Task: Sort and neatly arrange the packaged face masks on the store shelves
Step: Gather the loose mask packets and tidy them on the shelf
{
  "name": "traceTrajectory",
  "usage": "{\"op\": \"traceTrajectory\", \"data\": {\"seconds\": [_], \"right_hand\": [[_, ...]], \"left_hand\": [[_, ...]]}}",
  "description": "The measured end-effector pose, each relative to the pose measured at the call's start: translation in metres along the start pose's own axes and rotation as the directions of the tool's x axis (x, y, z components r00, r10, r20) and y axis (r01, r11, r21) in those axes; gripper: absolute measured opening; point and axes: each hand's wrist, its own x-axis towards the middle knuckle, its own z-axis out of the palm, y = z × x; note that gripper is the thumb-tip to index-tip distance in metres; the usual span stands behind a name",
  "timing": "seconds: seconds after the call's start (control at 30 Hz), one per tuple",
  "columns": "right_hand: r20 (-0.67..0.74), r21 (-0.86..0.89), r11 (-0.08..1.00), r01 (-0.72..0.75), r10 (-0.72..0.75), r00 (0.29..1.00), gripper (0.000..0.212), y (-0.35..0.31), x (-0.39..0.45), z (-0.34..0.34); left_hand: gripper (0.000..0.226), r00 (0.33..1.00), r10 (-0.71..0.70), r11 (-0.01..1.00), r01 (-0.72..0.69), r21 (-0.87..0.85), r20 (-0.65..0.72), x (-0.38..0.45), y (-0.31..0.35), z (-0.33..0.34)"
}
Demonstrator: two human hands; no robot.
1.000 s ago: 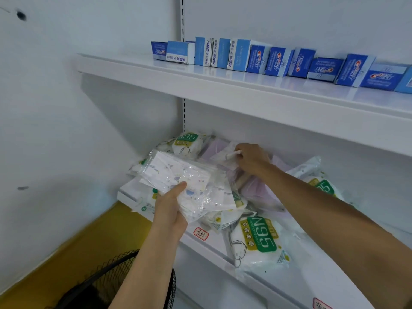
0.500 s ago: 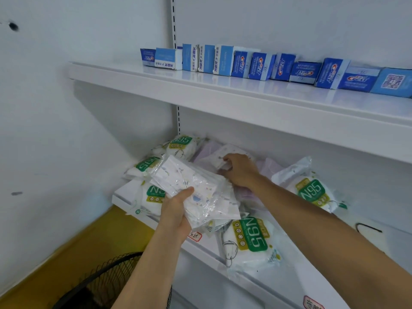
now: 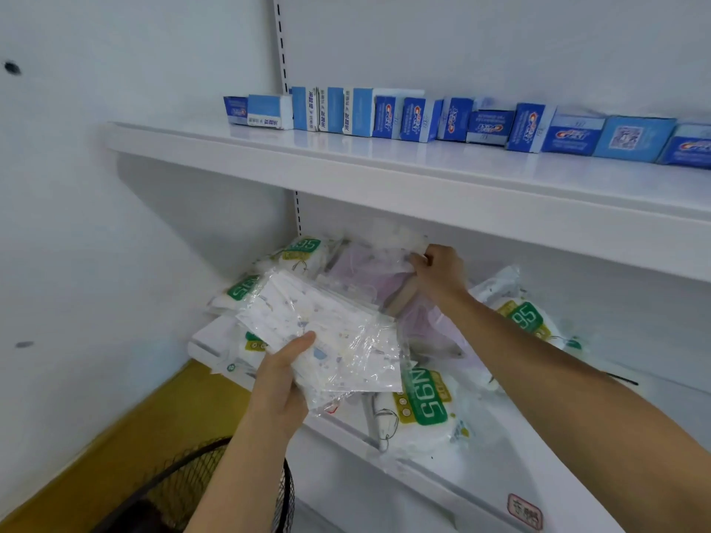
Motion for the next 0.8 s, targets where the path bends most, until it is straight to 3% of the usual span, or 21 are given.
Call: {"op": "traceTrajectory", "data": {"seconds": [0.07,0.2,0.3,0.33,0.37,0.4,0.47,0.5,0.6,0.67,0.73,0.8], "right_hand": [[-0.027,0.064,0.998,-0.012,0.014,1.0,0.038,-0.003,-0.007,-0.005],[-0.087,0.326,0.945,0.029,0.0,0.996,0.037,-0.023,-0.037,-0.025],[-0.092,0.376,0.903,0.209,-0.188,0.978,0.033,-0.025,-0.085,-0.048],[-0.023,0.371,0.883,0.288,-0.301,0.953,0.019,-0.022,-0.104,-0.054],[0.08,0.338,0.87,0.359,-0.406,0.91,0.019,-0.017,-0.121,-0.058],[0.201,0.273,0.858,0.436,-0.494,0.846,0.033,-0.008,-0.134,-0.064],[0.368,0.217,0.836,0.503,-0.548,0.752,0.04,0.018,-0.146,-0.077],[0.371,0.248,0.844,0.476,-0.536,0.758,0.037,0.027,-0.15,-0.089],[0.2,0.297,0.898,0.325,-0.391,0.898,0.032,0.049,-0.172,-0.128],[-0.028,0.133,0.948,0.29,-0.289,0.957,0.02,0.066,-0.189,-0.154],[-0.203,-0.015,0.987,0.162,-0.162,0.966,0.048,0.085,-0.207,-0.181],[-0.29,0.055,0.997,-0.059,0.072,0.954,0.077,0.104,-0.228,-0.216]], "left_hand": [[0.037,1.0,-0.025,1.0,0.025,-0.01,-0.004,-0.003,-0.001,0.001],[0.044,0.999,-0.031,0.999,0.031,0.007,-0.012,-0.01,0.002,0.006],[0.04,0.999,-0.043,0.999,0.042,0.026,0.005,-0.015,-0.002,0.022],[0.039,0.997,-0.064,0.998,0.063,0.026,0.033,-0.018,-0.006,0.032],[0.036,0.993,-0.086,0.996,0.085,0.02,0.077,-0.023,-0.011,0.042],[0.033,0.988,-0.1,0.995,0.1,0.005,0.115,-0.026,-0.018,0.053],[0.044,0.974,-0.145,0.986,0.156,-0.052,0.174,-0.032,-0.036,0.07],[0.052,0.962,-0.179,0.978,0.196,-0.066,0.209,-0.035,-0.046,0.078],[0.052,0.924,-0.268,0.963,0.26,0.067,0.273,-0.038,-0.085,0.1],[0.05,0.922,-0.28,0.953,0.234,0.191,0.268,-0.042,-0.114,0.12],[0.054,0.91,-0.279,0.947,0.209,0.243,0.307,-0.049,-0.145,0.142],[0.058,0.891,-0.273,0.95,0.189,0.25,0.363,-0.063,-0.177,0.166]]}}
